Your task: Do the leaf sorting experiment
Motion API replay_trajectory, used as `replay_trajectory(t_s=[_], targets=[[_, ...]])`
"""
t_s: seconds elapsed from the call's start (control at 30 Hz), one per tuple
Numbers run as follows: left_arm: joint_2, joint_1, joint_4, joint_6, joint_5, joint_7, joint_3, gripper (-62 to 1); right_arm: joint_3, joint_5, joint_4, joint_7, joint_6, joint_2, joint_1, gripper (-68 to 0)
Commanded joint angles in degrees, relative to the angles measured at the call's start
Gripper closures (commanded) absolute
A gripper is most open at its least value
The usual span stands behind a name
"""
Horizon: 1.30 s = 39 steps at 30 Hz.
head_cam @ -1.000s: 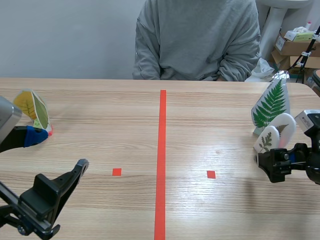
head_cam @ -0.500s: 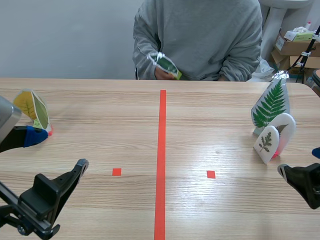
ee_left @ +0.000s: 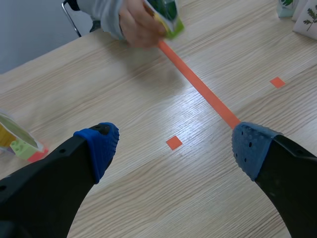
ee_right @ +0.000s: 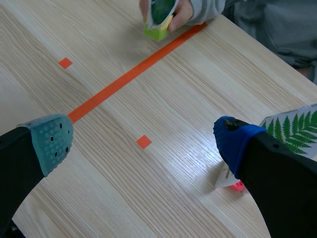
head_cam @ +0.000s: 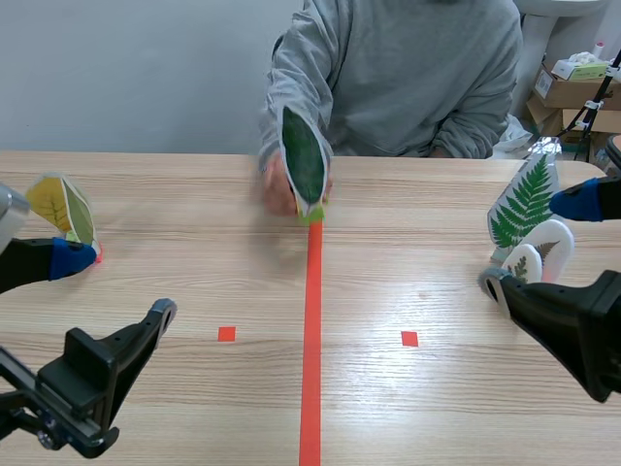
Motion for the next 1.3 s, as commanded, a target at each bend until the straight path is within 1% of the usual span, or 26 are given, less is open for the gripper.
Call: replay_trajectory(t_s=[0.0, 0.1, 0.17, 0.2, 1.27], targets=[[0.13, 0.0, 0.61, -0.22, -0.35, -1.55, -0.26, -49.5, 0.26, 0.66, -1.22, 0.5, 0.42, 0.26, 0.39, -58.0], [0.13, 0.0, 0.61, -1.01, -1.68, -2.29, -0.26, -49.5, 0.26, 0.63, -1.22, 0.55, 0.42, 0.26, 0.42, -58.0], [0.13, 0.0, 0.61, -1.03, -3.02, -2.51, -0.26, -49.5, 0.24, 0.63, -1.22, 0.61, 0.42, 0.26, 0.44, -58.0], [0.13, 0.0, 0.61, -1.03, -3.1, -2.51, -0.26, -49.5, 0.24, 0.63, -1.22, 0.57, 0.42, 0.26, 0.44, -58.0], [0.13, -0.02, 0.61, -1.01, -2.99, -2.71, -0.26, -49.5, 0.15, 0.57, -1.22, 0.52, 0.42, 0.26, 0.44, -58.0]])
